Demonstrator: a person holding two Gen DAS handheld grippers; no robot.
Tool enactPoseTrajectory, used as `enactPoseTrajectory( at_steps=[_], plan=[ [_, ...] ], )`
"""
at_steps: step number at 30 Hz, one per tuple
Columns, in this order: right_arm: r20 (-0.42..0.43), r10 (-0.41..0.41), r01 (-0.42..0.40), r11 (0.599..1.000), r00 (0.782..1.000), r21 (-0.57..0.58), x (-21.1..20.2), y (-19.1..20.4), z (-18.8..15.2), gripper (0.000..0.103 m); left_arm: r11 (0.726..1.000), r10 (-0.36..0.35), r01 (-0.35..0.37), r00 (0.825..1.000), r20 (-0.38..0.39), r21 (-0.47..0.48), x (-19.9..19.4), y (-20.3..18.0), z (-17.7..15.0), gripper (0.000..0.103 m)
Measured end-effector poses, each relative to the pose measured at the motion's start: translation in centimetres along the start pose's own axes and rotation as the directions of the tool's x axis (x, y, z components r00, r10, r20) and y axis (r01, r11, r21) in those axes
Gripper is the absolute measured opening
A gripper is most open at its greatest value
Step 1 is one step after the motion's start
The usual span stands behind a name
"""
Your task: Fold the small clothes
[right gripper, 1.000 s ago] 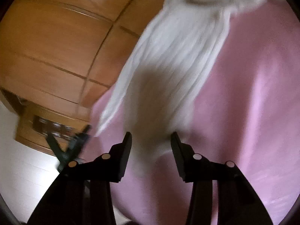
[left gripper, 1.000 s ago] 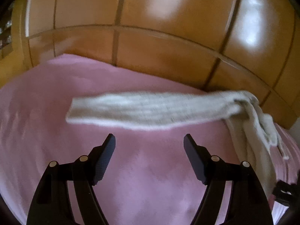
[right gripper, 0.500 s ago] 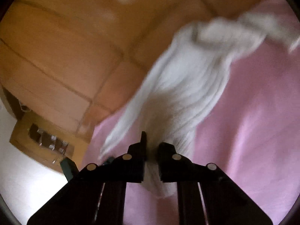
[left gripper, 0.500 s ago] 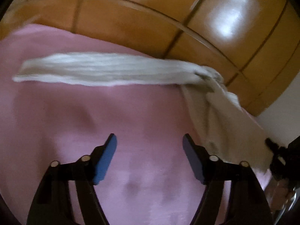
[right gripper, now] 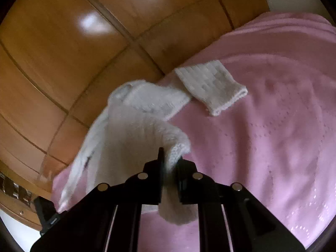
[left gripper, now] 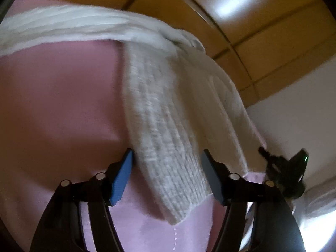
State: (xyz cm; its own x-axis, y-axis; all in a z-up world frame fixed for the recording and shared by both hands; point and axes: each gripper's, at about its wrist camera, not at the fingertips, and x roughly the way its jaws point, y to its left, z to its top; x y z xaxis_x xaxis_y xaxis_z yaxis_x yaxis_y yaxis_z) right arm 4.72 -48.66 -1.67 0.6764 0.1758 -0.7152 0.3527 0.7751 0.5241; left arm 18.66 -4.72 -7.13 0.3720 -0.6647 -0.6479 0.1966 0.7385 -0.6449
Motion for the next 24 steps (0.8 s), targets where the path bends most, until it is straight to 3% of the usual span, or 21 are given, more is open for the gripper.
enactPoseTrajectory(
  at_steps=[1,2,7,11,14,18,24],
  plan=[
    [-0.009,-0.004,0.004,1.0,1.0,-0.014,0.1,0.0,0.0,0.009,1.0,0.02,-0.02,1.0,-0.012,0.016,0.4,-0.4,-0.1,0.01],
    [-0.013,-0.002,0.002,1.0,1.0,-0.025,-0.1,0.1,0.1,0.009,0.998,0.054,-0.053,0.998,-0.03,0.036,0.9,-0.5,-0.2,0.005],
    [0.014,0.065,-0.063,0.994,0.998,-0.092,-2.7,2.6,0.8,0.009,0.996,0.072,-0.077,0.994,0.082,0.053,-2.9,-0.4,1.0,0.004],
    [0.036,0.128,-0.121,0.979,0.991,-0.165,-5.7,5.9,0.8,0.006,0.991,0.078,-0.097,0.981,0.18,0.097,-9.4,-0.1,2.2,0.004],
    [0.016,0.153,-0.145,0.96,0.988,-0.238,-7.9,8.1,-1.1,0.006,0.988,0.094,-0.118,0.972,0.216,0.097,-13.2,0.9,1.6,0.004],
    [-0.064,0.128,-0.141,0.949,0.99,-0.282,-8.5,8.6,-5.6,0.006,0.989,0.111,-0.129,0.97,0.217,0.072,-17.0,2.5,-1.9,0.004],
    [-0.244,0.028,-0.089,0.967,0.969,-0.241,-7.0,4.8,-13.8,0.005,0.985,0.173,-0.172,0.975,0.143,-0.019,-18.8,5.6,-9.8,0.004]
  ],
)
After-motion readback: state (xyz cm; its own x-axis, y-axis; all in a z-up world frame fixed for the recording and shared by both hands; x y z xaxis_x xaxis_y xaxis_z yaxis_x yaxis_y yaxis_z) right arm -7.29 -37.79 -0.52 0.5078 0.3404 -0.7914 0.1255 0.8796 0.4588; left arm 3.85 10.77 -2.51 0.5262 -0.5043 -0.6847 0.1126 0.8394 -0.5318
